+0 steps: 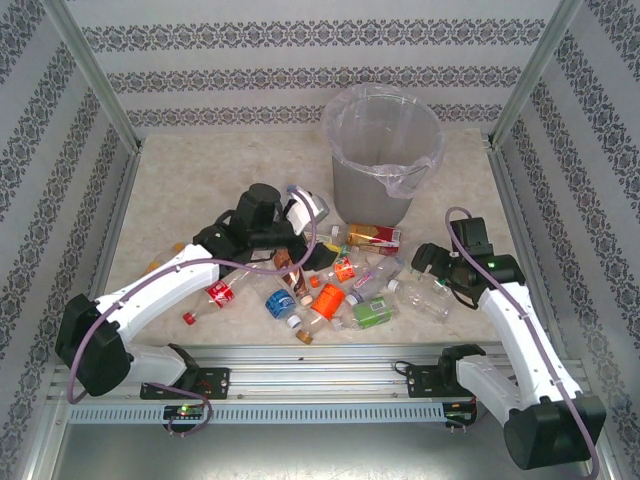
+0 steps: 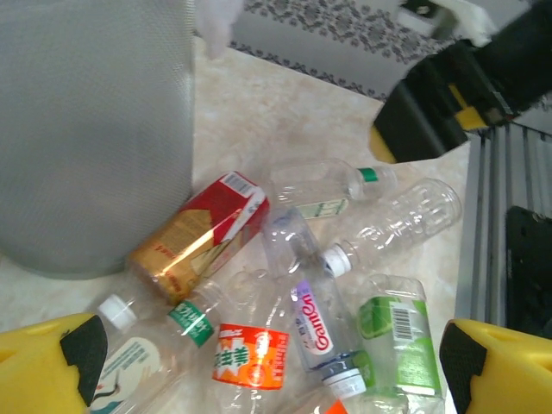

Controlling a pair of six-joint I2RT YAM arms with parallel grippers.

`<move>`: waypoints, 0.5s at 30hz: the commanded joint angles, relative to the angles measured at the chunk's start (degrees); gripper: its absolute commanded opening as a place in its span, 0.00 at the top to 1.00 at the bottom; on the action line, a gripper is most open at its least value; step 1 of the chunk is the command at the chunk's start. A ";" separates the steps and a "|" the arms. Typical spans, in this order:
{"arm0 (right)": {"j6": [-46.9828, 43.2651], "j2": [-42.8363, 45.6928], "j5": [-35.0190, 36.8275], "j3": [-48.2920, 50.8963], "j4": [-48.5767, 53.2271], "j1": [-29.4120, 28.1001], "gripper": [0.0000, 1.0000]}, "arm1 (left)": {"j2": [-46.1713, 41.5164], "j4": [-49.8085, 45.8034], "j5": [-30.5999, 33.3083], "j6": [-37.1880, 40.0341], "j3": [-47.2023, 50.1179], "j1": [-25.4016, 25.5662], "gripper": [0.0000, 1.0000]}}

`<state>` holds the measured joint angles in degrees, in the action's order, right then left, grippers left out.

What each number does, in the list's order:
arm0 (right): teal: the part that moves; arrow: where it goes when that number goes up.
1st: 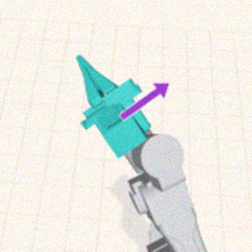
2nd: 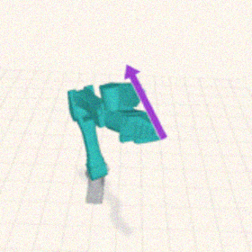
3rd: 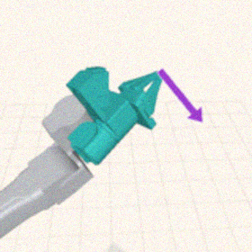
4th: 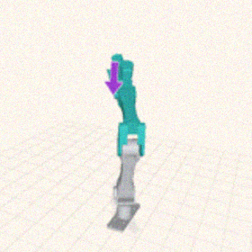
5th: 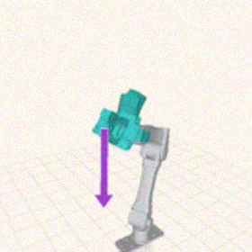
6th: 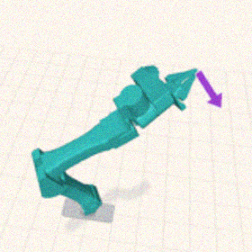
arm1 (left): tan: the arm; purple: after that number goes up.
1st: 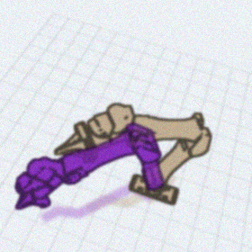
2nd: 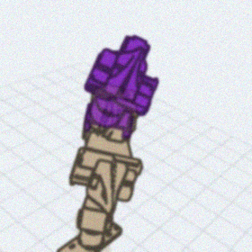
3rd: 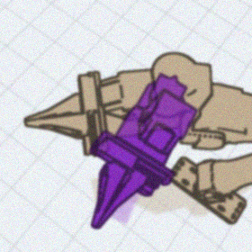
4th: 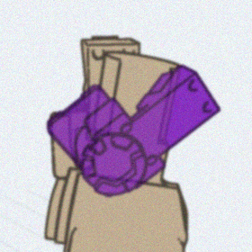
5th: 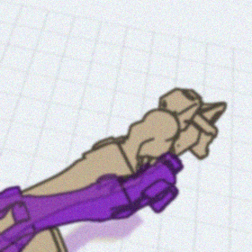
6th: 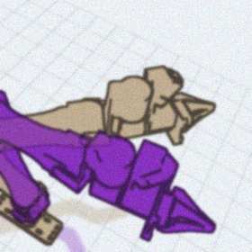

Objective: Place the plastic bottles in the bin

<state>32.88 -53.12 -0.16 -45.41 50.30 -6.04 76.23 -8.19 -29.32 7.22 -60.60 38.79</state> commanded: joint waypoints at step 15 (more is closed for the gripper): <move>-9.91 -14.68 -1.05 -1.34 -4.64 1.83 0.02 | -2.21 -0.22 3.99 2.31 1.49 2.26 0.00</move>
<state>25.17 -66.50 -3.38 -45.43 45.95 -4.25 75.37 -8.60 -25.82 8.64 -59.35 40.45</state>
